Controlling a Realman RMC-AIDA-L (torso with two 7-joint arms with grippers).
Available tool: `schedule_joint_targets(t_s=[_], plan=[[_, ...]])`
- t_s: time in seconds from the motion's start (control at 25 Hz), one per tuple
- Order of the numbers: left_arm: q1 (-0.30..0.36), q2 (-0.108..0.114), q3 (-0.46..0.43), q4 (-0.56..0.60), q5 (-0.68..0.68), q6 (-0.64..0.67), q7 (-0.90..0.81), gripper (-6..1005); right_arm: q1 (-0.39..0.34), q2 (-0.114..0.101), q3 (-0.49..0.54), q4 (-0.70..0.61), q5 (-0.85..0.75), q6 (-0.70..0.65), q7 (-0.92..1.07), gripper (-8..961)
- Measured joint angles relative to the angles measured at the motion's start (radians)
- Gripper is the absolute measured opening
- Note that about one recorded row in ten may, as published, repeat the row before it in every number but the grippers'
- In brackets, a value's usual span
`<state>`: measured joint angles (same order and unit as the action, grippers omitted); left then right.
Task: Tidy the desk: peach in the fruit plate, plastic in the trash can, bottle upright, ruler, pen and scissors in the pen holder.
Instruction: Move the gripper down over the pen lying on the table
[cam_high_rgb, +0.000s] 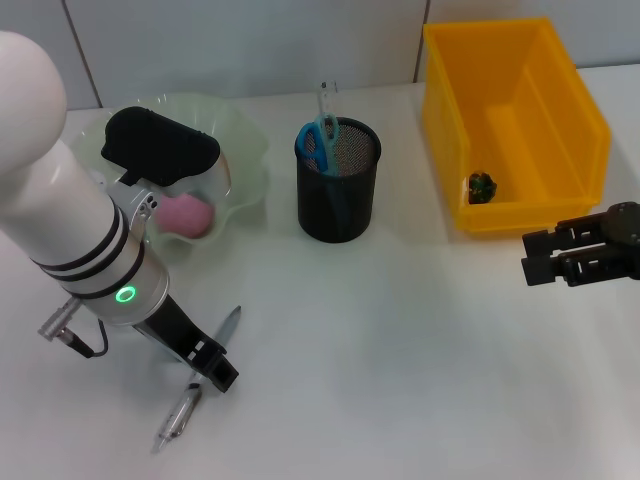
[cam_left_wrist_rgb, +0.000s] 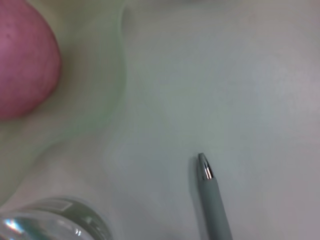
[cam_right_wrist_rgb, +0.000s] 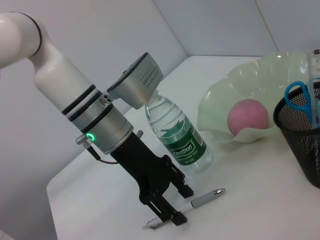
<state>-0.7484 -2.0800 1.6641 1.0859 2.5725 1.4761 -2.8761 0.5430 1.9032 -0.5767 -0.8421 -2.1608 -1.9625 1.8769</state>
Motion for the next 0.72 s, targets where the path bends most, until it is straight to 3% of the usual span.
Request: schedule_joint_targets(t_s=[0.72], plan=[[0.001,0.0,0.0,0.018,0.0,0.064,0.0,676,0.003,0.001,0.0,-0.006,0.001,-0.001,0.003,633]])
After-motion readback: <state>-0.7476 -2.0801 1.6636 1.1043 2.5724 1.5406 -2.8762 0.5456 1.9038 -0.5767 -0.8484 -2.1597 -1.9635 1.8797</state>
